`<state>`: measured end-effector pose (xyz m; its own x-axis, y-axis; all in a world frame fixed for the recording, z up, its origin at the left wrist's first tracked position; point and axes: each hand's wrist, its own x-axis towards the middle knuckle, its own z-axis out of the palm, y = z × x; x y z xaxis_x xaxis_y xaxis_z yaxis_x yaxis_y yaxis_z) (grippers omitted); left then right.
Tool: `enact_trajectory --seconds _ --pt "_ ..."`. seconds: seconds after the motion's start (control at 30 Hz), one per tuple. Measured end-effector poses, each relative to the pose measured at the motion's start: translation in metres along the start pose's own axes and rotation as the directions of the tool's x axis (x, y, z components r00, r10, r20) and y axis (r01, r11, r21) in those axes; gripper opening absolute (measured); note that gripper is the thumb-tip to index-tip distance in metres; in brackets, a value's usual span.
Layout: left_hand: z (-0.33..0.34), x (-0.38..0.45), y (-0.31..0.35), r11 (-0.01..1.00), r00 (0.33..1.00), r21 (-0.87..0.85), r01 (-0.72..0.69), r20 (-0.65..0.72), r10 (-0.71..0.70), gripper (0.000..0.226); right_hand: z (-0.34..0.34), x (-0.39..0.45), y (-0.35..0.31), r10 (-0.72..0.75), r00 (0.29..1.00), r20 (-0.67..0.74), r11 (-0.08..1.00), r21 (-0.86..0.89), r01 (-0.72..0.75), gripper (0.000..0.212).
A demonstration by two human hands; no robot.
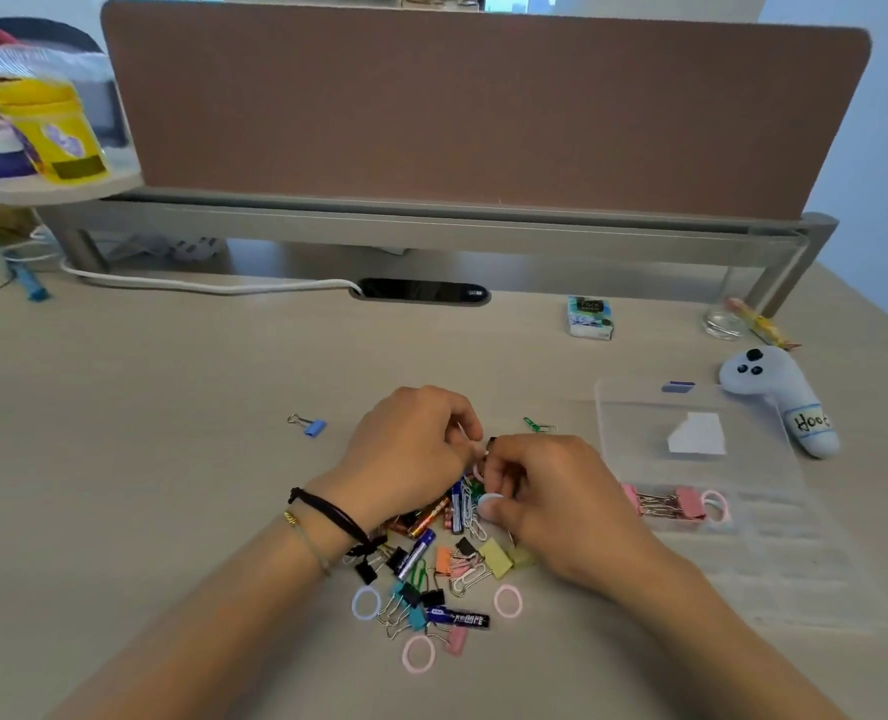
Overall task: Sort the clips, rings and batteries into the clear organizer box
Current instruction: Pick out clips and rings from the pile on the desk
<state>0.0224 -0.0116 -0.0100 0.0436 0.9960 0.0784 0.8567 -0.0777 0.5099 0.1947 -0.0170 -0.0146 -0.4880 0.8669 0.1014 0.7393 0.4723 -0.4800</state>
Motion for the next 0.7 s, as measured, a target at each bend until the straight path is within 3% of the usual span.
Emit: enact_trajectory --seconds 0.13,0.23,0.4,0.57,0.7 --pt "0.004 -0.002 0.002 0.999 1.0 0.037 0.025 -0.002 -0.025 0.018 -0.009 -0.002 0.008 0.081 0.993 -0.08 0.959 0.277 -0.056 0.019" --pt "0.004 -0.003 0.003 0.994 0.999 0.103 0.037 -0.021 -0.035 0.024 -0.015 -0.002 0.013 0.121 0.982 -0.148 0.926 0.372 -0.058 0.021" --pt "0.006 -0.002 0.003 0.995 0.999 0.094 0.042 -0.029 -0.04 0.009 -0.015 -0.002 0.016 0.153 0.976 -0.153 0.904 0.42 -0.076 0.022" --pt "0.01 -0.004 0.004 0.995 0.997 0.081 0.06 -0.045 -0.057 0.027 -0.015 -0.003 0.016 0.153 0.974 -0.165 0.901 0.429 -0.069 0.022" --pt "0.012 -0.005 0.007 0.992 0.997 0.106 0.062 -0.041 -0.058 0.026 -0.015 -0.004 0.015 0.153 0.973 -0.172 0.901 0.429 -0.066 0.021"
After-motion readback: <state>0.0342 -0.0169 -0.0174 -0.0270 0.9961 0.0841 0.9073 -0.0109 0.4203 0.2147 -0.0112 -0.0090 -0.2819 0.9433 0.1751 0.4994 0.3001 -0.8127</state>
